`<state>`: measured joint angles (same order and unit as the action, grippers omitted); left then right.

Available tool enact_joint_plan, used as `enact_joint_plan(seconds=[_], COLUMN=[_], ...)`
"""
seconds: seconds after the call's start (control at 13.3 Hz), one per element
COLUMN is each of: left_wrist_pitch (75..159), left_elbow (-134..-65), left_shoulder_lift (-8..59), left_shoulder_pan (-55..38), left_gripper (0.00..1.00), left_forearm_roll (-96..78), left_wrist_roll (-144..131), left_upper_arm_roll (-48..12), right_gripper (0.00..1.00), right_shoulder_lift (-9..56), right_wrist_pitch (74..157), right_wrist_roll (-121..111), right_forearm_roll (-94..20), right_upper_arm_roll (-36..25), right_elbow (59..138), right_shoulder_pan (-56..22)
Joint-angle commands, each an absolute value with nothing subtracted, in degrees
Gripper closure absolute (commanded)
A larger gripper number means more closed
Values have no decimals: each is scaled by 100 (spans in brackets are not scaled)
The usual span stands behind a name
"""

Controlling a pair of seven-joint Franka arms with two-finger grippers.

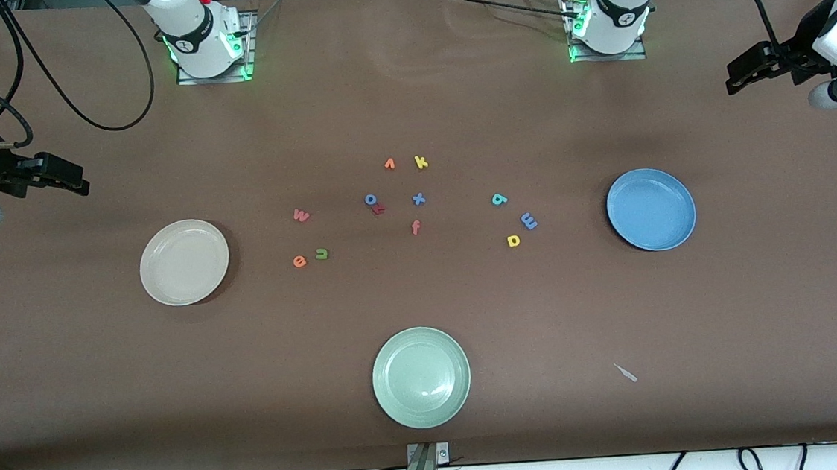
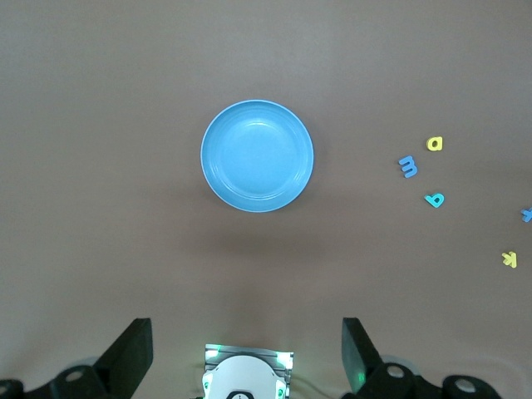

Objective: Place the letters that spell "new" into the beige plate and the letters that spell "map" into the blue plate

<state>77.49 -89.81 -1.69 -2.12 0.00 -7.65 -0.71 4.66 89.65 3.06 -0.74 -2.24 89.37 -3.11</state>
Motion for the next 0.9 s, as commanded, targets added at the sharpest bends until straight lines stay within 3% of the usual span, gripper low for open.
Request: enact_joint_plan(seconds=[0.0,0.53,0.83], left_wrist_pitch=[7620,7690,7936], left_elbow=[-8789,-8868,-9342], left_shoulder_lift=[-105,-184,-579], left_shoulder_pan=[-237,-237,-255], left_gripper=[0,0,0], left_forearm_roll=[-141,-299,-377], left_wrist_roll=[-773,-765,-712], left_upper_arm_roll=[-70,-123,-245], right_gripper=[0,0,0], right_shoulder_lift=[448,439,439], right_wrist_pitch=[8912,8912,8912], right_wrist_roll=[246,255,255], right_forearm_roll=[-88,-88,-88], right_upper_arm_roll=[-229,-229,-229], right_elbow=[8930,8930,8930], right_shoulder_pan=[-325,-316,-316])
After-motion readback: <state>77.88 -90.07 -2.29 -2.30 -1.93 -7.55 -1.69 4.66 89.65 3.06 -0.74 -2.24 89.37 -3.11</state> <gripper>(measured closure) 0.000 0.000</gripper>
